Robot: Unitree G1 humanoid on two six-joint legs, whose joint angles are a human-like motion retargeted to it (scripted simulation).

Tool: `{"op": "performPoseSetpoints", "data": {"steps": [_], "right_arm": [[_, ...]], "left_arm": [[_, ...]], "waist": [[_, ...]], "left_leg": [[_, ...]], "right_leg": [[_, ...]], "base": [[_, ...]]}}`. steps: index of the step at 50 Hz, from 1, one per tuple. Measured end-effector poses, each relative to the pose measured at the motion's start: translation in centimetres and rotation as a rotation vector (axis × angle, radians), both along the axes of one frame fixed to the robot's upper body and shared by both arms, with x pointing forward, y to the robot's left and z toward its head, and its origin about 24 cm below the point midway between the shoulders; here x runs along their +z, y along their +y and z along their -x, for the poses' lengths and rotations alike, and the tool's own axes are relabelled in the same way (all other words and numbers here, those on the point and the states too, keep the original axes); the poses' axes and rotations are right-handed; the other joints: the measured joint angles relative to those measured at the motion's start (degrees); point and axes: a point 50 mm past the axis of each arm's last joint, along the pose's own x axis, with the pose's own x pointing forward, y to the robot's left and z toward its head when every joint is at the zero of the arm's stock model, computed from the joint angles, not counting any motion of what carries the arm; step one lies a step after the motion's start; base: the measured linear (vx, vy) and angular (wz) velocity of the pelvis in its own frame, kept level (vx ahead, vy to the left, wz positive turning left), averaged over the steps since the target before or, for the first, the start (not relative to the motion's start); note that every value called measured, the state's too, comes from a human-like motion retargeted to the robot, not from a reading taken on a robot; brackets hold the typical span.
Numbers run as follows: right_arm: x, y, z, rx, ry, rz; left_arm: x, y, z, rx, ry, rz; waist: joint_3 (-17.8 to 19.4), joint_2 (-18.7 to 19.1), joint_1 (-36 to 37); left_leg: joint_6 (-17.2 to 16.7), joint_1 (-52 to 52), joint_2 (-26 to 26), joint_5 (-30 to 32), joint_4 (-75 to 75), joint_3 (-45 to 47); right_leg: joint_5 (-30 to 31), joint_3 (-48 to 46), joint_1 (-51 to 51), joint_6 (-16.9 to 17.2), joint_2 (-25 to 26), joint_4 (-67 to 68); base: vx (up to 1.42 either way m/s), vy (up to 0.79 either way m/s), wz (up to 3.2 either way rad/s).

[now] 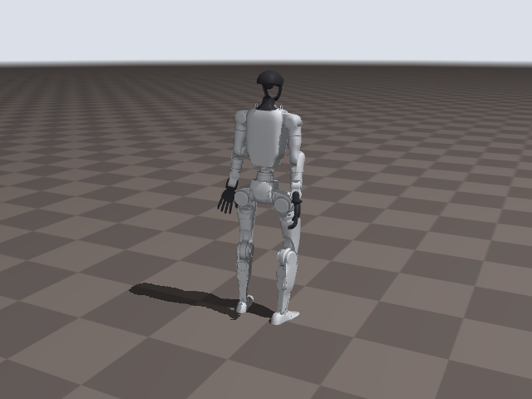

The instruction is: Upper body actions

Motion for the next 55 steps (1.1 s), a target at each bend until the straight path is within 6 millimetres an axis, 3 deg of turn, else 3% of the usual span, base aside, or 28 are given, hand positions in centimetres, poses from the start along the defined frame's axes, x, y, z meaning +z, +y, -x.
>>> {"op": "performPoseSetpoints", "data": {"steps": [2, 3, 5, 7, 8, 12, 16, 19, 25, 28, 30, 34, 40, 42, 48, 55], "right_arm": [[0.1, 0.0, 0.8, -0.008, 0.034, -0.001], [0.1, 0.1, 1.1, -0.009, 0.044, -0.002], [0.1, 0.4, 1.4, -0.001, 0.053, -0.011], [0.1, 0.6, 1.3, 0.014, 0.049, -0.019], [0.0, 0.7, 1.1, 0.027, 0.043, -0.021], [-0.1, 0.6, -0.4, 0.099, -0.003, -0.030], [-0.2, 0.2, -2.4, 0.168, -0.063, -0.018], [-0.3, 0.0, -3.8, 0.183, -0.093, -0.008], [-0.1, -0.7, -5.8, 0.148, -0.137, 0.013], [-0.1, -1.0, -5.9, 0.118, -0.160, 0.018], [-0.1, -1.1, -5.8, 0.103, -0.162, 0.022], [-0.2, -0.7, -5.0, 0.064, -0.141, 0.026], [-0.4, 1.1, -3.1, 0.021, -0.095, -0.029], [-0.4, 1.4, -2.3, 0.034, -0.074, -0.043], [-0.2, 1.1, -0.5, 0.121, 0.013, -0.039], [-0.2, 1.4, -0.1, 0.122, 0.018, -0.044]], "left_arm": [[0.0, -0.1, 0.0, 0.017, -0.014, 0.008], [0.0, -0.1, 0.0, 0.027, -0.018, 0.008], [0.0, 0.2, 0.2, 0.050, -0.021, 0.001], [0.1, 0.5, 0.6, 0.066, -0.017, -0.023], [0.2, 0.9, 1.0, 0.075, -0.013, -0.050], [0.5, 1.8, 2.3, 0.119, -0.035, -0.149], [0.8, 2.5, 3.0, 0.147, -0.054, -0.231], [1.0, 2.7, 3.0, 0.145, -0.061, -0.278], [0.7, 1.7, 2.9, 0.164, -0.098, -0.265], [0.7, 1.4, 3.1, 0.136, -0.090, -0.260], [0.6, 1.2, 3.2, 0.120, -0.080, -0.252], [0.5, 0.7, 3.7, 0.103, -0.049, -0.215], [0.4, 0.8, 2.9, 0.077, -0.050, -0.188], [0.3, 0.6, 2.4, 0.075, -0.058, -0.175], [0.0, -0.6, 1.8, 0.105, -0.068, -0.111], [-0.2, -1.0, 1.8, 0.076, -0.033, -0.008]], "waist": [[-0.23, -0.68, -0.07], [-0.29, -1.20, -0.27], [-0.33, -1.69, -0.44], [-0.26, -1.88, -0.71], [-0.18, -1.94, -1.58], [-0.07, -2.64, -1.10], [0.12, -2.55, -3.69], [0.77, -4.24, -2.65], [2.13, -4.46, -1.01], [1.81, -3.82, -0.82], [1.52, -3.17, -0.83], [0.60, -2.55, -1.22], [0.42, -3.16, -1.15], [0.21, -3.08, -1.28], [-0.32, -2.27, -0.03], [-0.85, -1.70, -0.65]], "left_leg": [[-0.51, -0.11, -0.35, 0.28, 0.04, -0.10], [-0.76, -0.12, -0.70, 0.45, 0.11, -0.19], [-1.45, -0.15, -0.41, 0.94, 0.19, -0.16], [-2.17, -0.29, 0.33, 1.50, 0.38, -0.35], [-2.68, -0.63, 0.83, 2.02, 0.66, -1.14], [-4.71, -2.39, 3.26, 3.14, 2.66, 0.65], [-5.62, -6.52, 4.38, 4.07, 6.78, -2.71], [-3.39, -7.97, 3.59, 3.53, 9.69, -3.36], [-8.86, -7.07, -2.21, -0.09, 12.82, -12.10], [-8.82, -5.10, -2.76, -1.75, 12.05, -8.95], [-8.47, -3.82, -3.25, -2.11, 11.28, -7.74], [-1.52, -0.30, -3.48, -3.78, 7.80, -0.55], [-3.18, -0.03, -5.04, -2.20, 6.76, -6.68], [-2.35, 1.32, -3.53, -2.07, 5.45, -1.31], [-0.21, 3.25, -4.72, -1.26, 1.89, -2.76], [0.50, 4.58, -5.08, -0.90, -0.63, -2.13]], "right_leg": [[5.16, 1.96, 0.70, 0.92, -0.24, -2.32], [4.90, 3.41, 1.18, 3.22, -0.16, -3.93], [2.91, 5.43, 2.23, 3.31, 0.98, -6.05], [2.45, 2.09, 3.64, 2.65, 0.73, -8.37], [2.95, -4.81, 5.18, 2.94, -0.61, -10.70], [3.69, 0.20, 5.43, 2.01, 2.35, -13.99], [4.36, -2.86, 5.57, 1.84, 3.23, -16.23], [4.87, -2.30, 4.93, 0.99, 2.76, -16.34], [5.52, -2.32, 4.64, -0.25, 3.75, -16.19], [5.36, -2.91, 4.87, -0.71, 4.76, -16.37], [5.26, -3.34, 5.09, -0.89, 5.59, -16.56], [4.78, -3.84, 5.73, -1.16, 6.68, -16.48], [4.19, -3.91, 6.86, -1.55, 7.22, -16.19], [3.92, -4.51, 7.05, -1.70, 7.38, -16.13], [3.48, -4.58, 7.31, -1.88, 7.53, -15.58], [2.95, -5.53, 7.16, -1.56, 7.00, -14.93]], "base": [[-0.05, -0.31, 0.10], [-0.06, -0.32, 0.13], [-0.08, -0.39, 0.04], [-0.07, -0.41, 0.14], [-0.09, -0.44, 0.13], [-0.13, -0.40, -0.18], [-0.16, -0.37, 0.39], [-0.16, -0.25, -0.18], [-0.09, -0.14, -0.12], [-0.01, -0.08, 0.18], [0.01, -0.04, 0.17], [0.06, 0.01, 0.11], [0.05, 0.03, 0.22], [0.05, 0.05, 0.30], [0.06, 0.13, 0.00], [0.04, 0.11, 0.09]]}}
